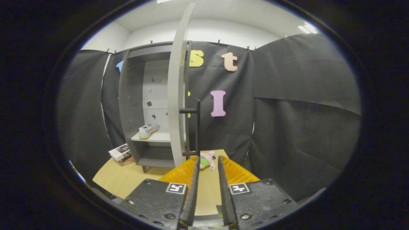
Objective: Open the shoe cabinet door, grab the shoes and put them into the shoe cabinet, then close the shoe cabinet door.
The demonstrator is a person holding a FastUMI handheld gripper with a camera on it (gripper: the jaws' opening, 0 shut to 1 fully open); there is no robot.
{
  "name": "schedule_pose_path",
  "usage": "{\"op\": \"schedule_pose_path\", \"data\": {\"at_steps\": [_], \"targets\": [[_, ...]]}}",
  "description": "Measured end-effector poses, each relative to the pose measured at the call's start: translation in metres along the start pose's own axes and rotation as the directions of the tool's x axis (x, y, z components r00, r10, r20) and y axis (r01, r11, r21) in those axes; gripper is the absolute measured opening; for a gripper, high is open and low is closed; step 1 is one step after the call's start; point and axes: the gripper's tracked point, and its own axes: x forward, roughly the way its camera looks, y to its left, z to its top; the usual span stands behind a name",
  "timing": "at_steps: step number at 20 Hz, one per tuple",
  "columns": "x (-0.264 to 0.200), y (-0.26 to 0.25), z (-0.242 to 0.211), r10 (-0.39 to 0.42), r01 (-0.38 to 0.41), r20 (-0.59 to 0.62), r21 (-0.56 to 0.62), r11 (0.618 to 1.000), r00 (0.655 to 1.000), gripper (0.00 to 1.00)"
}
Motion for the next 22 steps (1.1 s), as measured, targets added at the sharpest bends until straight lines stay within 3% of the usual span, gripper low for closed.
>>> {"op": "schedule_pose_path", "data": {"at_steps": [2,3,6,12,18,22], "targets": [[-0.015,0.001,-0.016,-0.006,0.006,-0.037,0.017,1.000,0.999,0.54],[-0.022,0.001,-0.022,-0.016,0.017,-0.045,0.022,1.000,0.999,0.71],[-0.028,0.013,-0.043,-0.006,0.007,-0.091,0.012,1.000,0.996,0.84],[-0.018,0.063,-0.096,0.104,-0.108,-0.160,-0.014,0.994,0.982,0.87],[0.020,0.135,-0.191,0.213,-0.225,-0.287,-0.009,0.974,0.934,0.87],[0.048,0.186,-0.250,0.291,-0.317,-0.372,-0.010,0.948,0.882,0.86]]}}
